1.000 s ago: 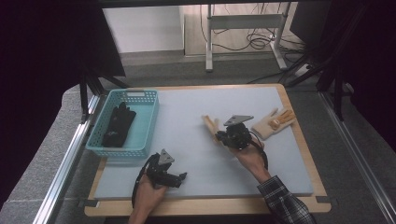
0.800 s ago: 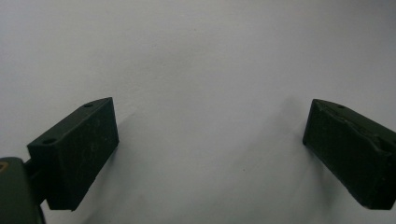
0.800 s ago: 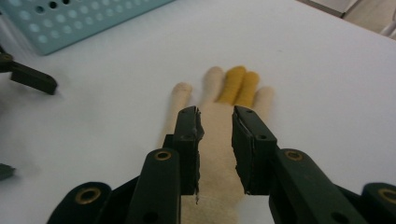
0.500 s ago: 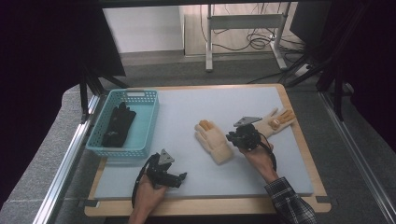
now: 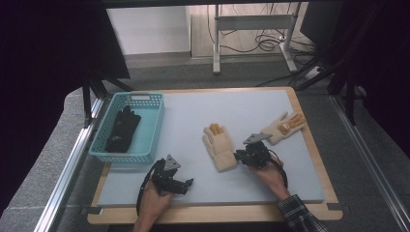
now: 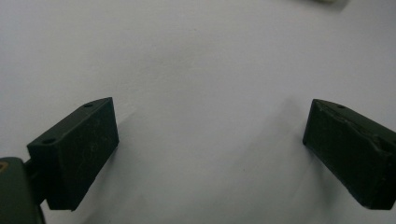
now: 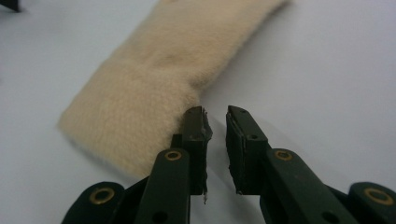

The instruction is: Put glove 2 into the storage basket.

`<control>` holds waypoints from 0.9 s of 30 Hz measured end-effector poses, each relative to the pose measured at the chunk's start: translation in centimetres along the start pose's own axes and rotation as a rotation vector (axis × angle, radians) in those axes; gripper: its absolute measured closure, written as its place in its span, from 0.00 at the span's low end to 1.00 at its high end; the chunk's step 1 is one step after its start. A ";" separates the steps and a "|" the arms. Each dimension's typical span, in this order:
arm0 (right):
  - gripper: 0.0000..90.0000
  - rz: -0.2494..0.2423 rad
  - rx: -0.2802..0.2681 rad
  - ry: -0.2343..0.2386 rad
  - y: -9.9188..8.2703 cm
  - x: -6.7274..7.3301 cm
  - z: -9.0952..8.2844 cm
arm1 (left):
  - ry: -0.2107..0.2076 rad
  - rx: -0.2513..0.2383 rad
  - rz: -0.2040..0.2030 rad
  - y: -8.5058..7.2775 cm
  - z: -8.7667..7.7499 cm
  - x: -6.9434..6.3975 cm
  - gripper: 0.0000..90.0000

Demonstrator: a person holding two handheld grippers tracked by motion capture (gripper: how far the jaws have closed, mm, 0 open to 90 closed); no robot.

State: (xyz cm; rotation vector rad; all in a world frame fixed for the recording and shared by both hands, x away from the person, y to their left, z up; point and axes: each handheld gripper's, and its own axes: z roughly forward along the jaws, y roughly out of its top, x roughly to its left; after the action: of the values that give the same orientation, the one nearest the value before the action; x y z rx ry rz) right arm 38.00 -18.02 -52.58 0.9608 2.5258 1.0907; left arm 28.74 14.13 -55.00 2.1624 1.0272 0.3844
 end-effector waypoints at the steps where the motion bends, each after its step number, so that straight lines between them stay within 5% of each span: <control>1: 0.84 -0.008 -0.005 0.021 -0.1 0.6 0.1 | 0.000 0.000 0.000 0.0 0.0 0.0 0.04; 8: 0.81 -0.060 0.000 0.022 0.0 2.5 0.6 | 0.001 0.000 0.001 0.0 0.0 0.0 0.04; 19: 0.74 0.011 -0.052 0.027 0.3 1.4 -0.4 | 0.001 0.000 0.000 0.0 0.0 0.0 0.04; 26: 0.56 -0.013 -0.116 0.016 2.7 1.9 -0.8 | 0.000 0.001 0.001 0.0 0.0 0.0 0.04; 27: 0.45 -0.016 -0.104 0.021 3.8 2.0 0.2 | 0.000 0.000 0.000 0.0 0.0 0.0 0.04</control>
State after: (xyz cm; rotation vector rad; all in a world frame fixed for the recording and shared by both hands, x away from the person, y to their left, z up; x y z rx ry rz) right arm 38.42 -14.67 -49.95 0.9045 2.4612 1.2201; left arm 28.73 14.13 -55.00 2.1621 1.0275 0.3849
